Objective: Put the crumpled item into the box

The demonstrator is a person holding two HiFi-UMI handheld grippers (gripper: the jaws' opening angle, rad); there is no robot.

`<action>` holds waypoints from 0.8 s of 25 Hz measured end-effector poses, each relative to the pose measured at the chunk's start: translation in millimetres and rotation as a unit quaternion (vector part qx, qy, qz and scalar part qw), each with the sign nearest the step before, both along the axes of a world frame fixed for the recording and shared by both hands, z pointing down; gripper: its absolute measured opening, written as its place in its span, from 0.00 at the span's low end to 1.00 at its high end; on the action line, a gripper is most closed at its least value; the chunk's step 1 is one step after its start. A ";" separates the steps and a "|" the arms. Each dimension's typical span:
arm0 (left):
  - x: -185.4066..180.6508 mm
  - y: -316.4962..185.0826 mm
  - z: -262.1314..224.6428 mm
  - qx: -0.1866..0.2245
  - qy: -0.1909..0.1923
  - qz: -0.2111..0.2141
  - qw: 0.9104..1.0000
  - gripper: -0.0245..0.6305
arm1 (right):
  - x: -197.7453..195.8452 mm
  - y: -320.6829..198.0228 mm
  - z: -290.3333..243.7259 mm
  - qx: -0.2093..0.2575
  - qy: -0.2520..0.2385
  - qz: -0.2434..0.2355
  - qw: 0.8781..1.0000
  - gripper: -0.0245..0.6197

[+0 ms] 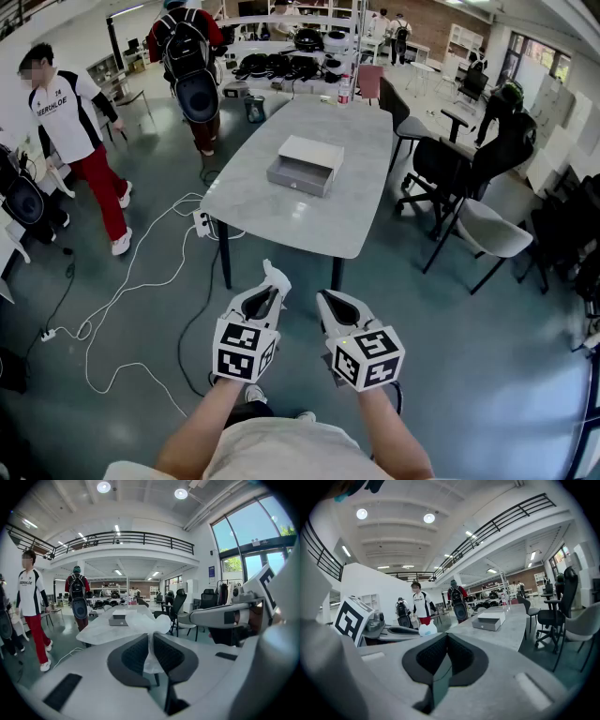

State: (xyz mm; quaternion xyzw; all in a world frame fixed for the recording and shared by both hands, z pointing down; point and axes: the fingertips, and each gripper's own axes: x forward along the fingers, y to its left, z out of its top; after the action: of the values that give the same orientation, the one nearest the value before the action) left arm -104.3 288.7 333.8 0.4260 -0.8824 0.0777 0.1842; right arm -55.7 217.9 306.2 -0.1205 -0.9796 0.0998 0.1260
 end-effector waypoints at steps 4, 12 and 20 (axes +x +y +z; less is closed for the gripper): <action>1.3 -2.1 -1.4 -0.002 0.000 -0.003 1.000 0.09 | 1.5 -4.5 -0.7 -0.003 -0.001 -0.001 1.000 0.05; -27.3 1.3 8.7 0.000 0.010 -0.007 1.000 0.09 | -26.4 -0.5 10.1 -0.003 0.013 -0.009 1.000 0.05; -98.3 6.7 20.4 0.011 0.023 0.004 1.000 0.09 | -97.9 10.8 19.6 0.002 0.030 -0.003 1.000 0.05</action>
State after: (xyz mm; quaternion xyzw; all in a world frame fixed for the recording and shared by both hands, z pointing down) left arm -202.6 295.4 354.2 0.4332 -0.8769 0.0589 0.1997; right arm -153.5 228.7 325.7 -0.1198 -0.9753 0.1007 0.1556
